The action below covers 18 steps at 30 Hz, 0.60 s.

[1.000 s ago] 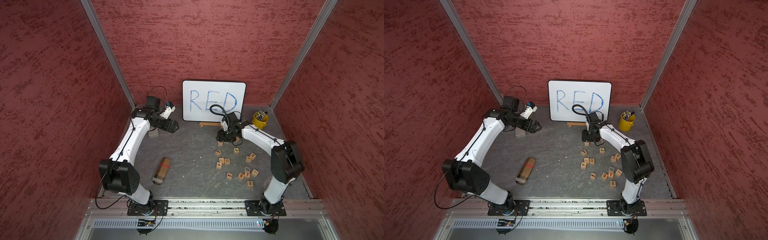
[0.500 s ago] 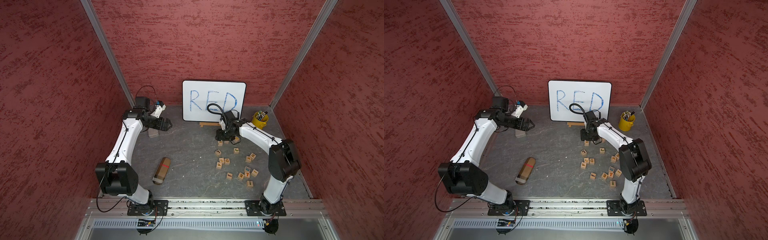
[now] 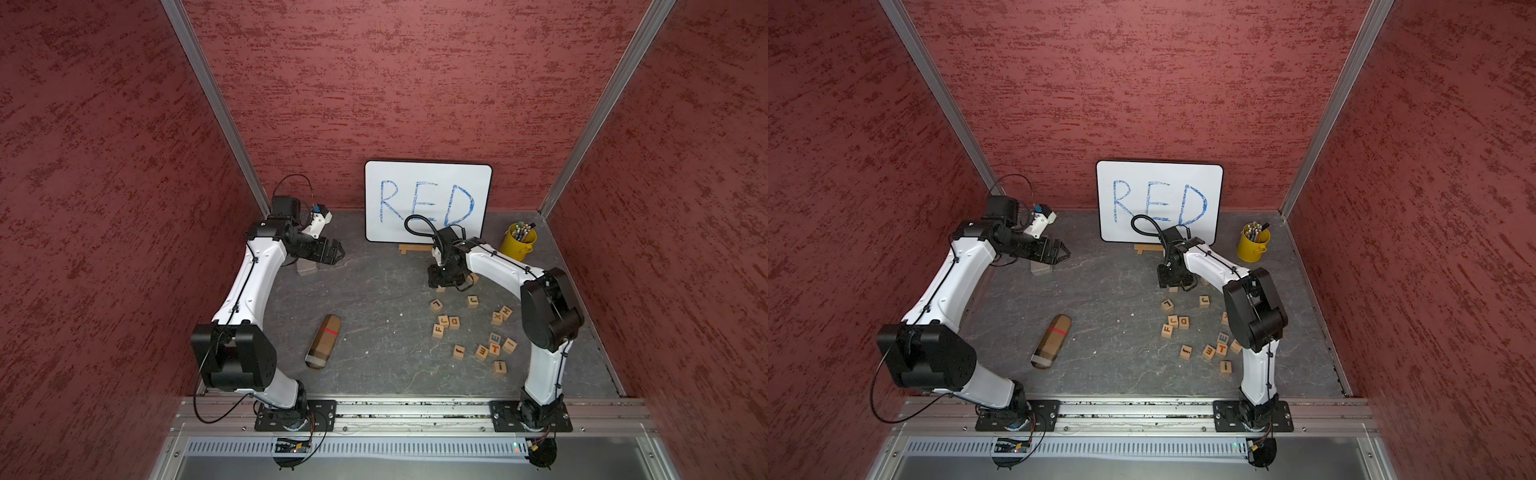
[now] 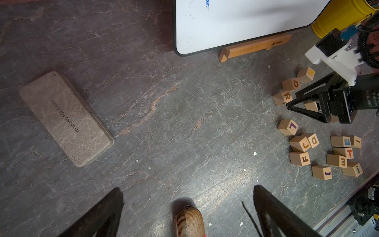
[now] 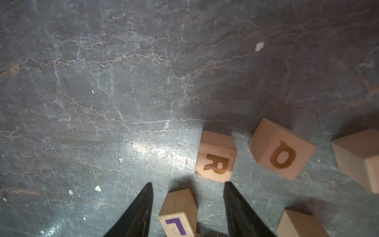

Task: Assemble the uppercase word "red" with letter blocks
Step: Pick up the letter block from the center of the board.

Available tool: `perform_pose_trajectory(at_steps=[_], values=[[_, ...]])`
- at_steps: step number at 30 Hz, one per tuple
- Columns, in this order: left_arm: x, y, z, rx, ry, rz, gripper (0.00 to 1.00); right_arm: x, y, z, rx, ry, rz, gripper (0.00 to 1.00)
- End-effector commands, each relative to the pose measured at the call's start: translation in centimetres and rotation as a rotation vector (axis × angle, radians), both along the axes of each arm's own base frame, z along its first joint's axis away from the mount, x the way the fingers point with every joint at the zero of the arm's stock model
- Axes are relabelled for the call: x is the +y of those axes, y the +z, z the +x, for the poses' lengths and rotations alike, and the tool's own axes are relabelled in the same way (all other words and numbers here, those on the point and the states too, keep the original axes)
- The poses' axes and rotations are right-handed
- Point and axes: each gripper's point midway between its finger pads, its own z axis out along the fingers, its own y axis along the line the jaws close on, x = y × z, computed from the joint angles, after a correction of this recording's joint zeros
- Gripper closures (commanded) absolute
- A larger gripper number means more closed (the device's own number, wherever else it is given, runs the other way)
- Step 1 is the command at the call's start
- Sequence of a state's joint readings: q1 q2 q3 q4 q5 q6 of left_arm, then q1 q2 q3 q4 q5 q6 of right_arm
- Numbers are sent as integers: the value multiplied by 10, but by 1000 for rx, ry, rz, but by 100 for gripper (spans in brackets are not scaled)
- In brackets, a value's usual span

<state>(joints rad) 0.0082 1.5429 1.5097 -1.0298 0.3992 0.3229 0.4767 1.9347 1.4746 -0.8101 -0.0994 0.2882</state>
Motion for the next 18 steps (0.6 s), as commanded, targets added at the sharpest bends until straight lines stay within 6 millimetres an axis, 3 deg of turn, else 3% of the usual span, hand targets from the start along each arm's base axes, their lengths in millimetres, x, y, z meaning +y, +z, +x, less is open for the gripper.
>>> perform_pose_trajectory(at_steps=[1,18], values=[[0,7,-1,-37,-12,5,0,-2,11,7,-39,-2,-28,43],[2,3,4,-33,-20,29,0,-6,1,14,-38,-5,-76,41]])
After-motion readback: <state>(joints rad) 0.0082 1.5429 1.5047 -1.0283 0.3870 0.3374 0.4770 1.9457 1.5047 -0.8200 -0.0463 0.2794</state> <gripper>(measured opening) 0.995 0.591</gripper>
